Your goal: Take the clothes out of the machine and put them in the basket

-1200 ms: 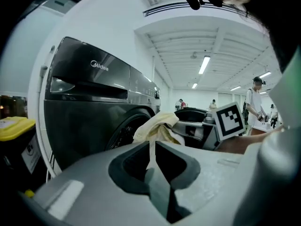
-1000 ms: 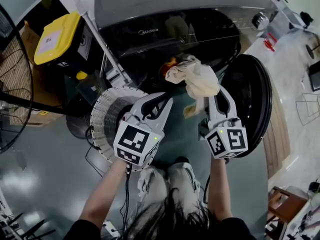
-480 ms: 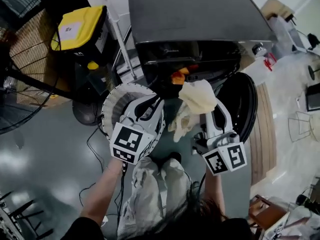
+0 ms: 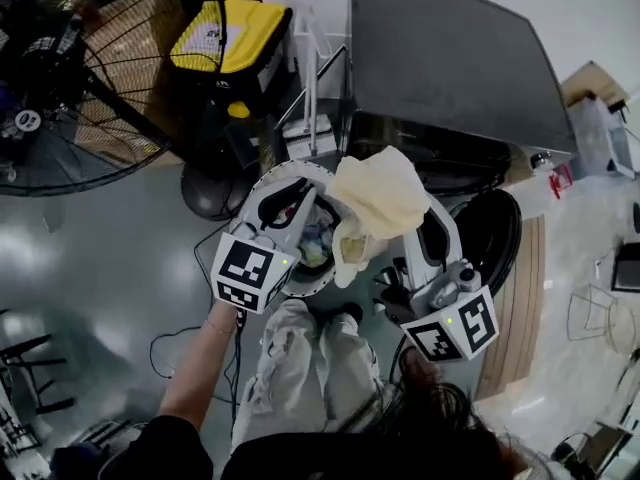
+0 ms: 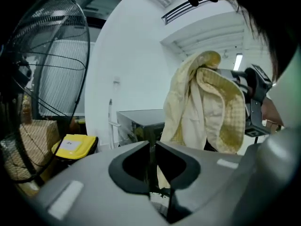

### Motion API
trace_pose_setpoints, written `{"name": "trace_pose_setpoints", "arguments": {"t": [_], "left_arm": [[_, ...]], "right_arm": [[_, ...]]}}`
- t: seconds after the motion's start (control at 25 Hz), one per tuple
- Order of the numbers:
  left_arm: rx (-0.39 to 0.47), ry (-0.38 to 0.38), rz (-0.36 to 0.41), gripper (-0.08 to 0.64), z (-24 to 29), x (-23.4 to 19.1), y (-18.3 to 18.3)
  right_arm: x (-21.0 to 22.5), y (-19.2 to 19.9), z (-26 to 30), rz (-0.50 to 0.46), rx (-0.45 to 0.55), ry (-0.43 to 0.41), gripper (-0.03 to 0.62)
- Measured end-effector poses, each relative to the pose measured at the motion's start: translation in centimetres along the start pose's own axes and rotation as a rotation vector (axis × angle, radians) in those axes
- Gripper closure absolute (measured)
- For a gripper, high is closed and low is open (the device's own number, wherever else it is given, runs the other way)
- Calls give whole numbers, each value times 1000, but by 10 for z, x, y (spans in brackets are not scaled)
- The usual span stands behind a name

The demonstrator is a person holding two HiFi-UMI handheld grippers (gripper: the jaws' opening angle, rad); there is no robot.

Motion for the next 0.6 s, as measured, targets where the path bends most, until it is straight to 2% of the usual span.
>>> {"name": "trace_pose_setpoints", "arguments": {"t": [0.16, 0.28, 0.48, 0.6], "left_arm": [[28, -87, -11, 522, -24, -26, -18], [44, -142, -18, 522, -41, -38, -28], [60, -220, -22, 522, -67, -46, -38], [52, -250, -35, 522, -78, -48, -38]], "right_arm": [[-43, -26, 34, -18, -9, -140, 525], [-66, -47, 50, -26, 5, -213, 525], [-89, -70, 61, -45, 17, -291, 525], [-89, -60, 63, -47, -30, -302, 525]]}}
Point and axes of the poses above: the fingertips, and each gripper's own axes: z forward along the fingers, x to its right, y out of its underside, the point moved 2 cm from there along -z, backward along the fingers, and after that the axes turned 2 degrees about -y, right-handed, at the moved point
